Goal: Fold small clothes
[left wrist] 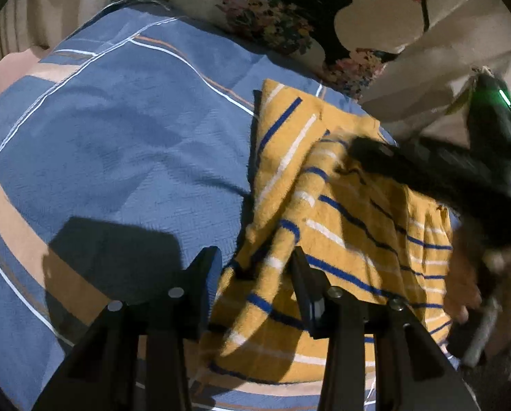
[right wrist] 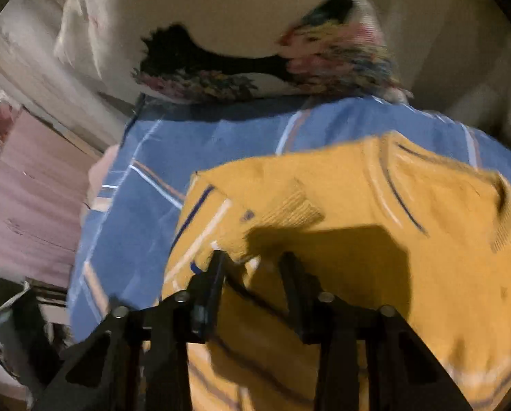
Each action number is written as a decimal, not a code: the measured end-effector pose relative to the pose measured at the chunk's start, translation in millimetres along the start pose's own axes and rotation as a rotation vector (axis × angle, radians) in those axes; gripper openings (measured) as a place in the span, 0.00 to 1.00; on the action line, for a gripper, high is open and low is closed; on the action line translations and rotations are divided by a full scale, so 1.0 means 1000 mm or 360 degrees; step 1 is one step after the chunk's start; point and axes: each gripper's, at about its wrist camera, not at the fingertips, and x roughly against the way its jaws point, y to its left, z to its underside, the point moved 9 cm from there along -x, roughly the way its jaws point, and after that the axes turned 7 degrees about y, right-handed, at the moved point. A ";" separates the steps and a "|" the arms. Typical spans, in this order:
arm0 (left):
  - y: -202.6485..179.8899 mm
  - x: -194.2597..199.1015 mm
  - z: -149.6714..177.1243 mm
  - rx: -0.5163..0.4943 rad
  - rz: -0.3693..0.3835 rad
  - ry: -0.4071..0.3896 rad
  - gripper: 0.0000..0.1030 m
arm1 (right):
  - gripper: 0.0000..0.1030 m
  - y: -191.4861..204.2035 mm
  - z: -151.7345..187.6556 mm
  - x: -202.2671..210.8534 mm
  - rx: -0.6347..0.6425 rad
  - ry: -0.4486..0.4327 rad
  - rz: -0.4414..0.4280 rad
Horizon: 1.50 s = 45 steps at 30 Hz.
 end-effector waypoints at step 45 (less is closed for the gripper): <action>-0.010 -0.005 0.020 -0.0280 -0.0558 0.0040 0.42 | 0.24 -0.204 0.241 0.160 -0.0734 -0.0302 0.0149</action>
